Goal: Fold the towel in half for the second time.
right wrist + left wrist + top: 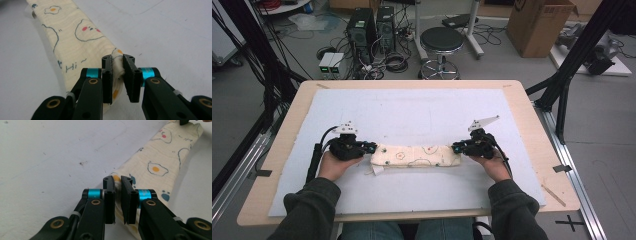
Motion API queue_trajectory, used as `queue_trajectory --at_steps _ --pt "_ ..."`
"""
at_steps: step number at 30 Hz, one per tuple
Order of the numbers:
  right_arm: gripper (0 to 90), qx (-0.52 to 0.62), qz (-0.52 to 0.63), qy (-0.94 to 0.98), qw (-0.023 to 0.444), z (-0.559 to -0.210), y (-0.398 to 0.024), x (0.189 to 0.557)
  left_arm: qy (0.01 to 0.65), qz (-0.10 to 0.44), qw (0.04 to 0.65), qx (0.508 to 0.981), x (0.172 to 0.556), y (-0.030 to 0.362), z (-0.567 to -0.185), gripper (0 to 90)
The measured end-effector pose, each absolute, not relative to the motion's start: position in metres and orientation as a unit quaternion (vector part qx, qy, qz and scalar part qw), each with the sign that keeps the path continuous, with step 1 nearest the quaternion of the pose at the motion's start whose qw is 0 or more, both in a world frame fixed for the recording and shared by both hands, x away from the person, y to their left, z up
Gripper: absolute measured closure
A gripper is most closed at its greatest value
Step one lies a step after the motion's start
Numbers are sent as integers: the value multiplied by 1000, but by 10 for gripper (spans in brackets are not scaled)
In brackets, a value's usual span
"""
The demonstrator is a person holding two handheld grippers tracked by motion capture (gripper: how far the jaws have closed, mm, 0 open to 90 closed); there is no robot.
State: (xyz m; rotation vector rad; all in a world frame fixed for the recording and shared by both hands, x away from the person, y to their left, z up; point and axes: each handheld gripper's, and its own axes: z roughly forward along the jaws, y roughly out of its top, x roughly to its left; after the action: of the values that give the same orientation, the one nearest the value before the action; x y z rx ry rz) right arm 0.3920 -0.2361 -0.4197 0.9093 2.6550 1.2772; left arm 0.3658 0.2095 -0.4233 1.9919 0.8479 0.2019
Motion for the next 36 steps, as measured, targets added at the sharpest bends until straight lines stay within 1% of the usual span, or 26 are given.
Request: queue_trajectory --at_steps 10,18,24,27,28,36 --pt "785 311 413 855 44 -411 -231 415 379 92 470 792 385 212 -424 822" --pt "783 339 408 846 53 -417 -234 433 397 96 464 786 401 206 -427 822" --pt "773 351 403 843 58 -426 -233 440 413 98 454 784 409 204 -438 811" --pt "717 356 399 843 56 -429 -233 442 415 101 457 780 410 205 -439 755" --pt "685 356 404 841 52 -430 -234 443 415 101 459 779 410 206 -439 724" --pt "578 351 420 835 49 -423 -232 437 412 94 474 772 406 209 -432 648"
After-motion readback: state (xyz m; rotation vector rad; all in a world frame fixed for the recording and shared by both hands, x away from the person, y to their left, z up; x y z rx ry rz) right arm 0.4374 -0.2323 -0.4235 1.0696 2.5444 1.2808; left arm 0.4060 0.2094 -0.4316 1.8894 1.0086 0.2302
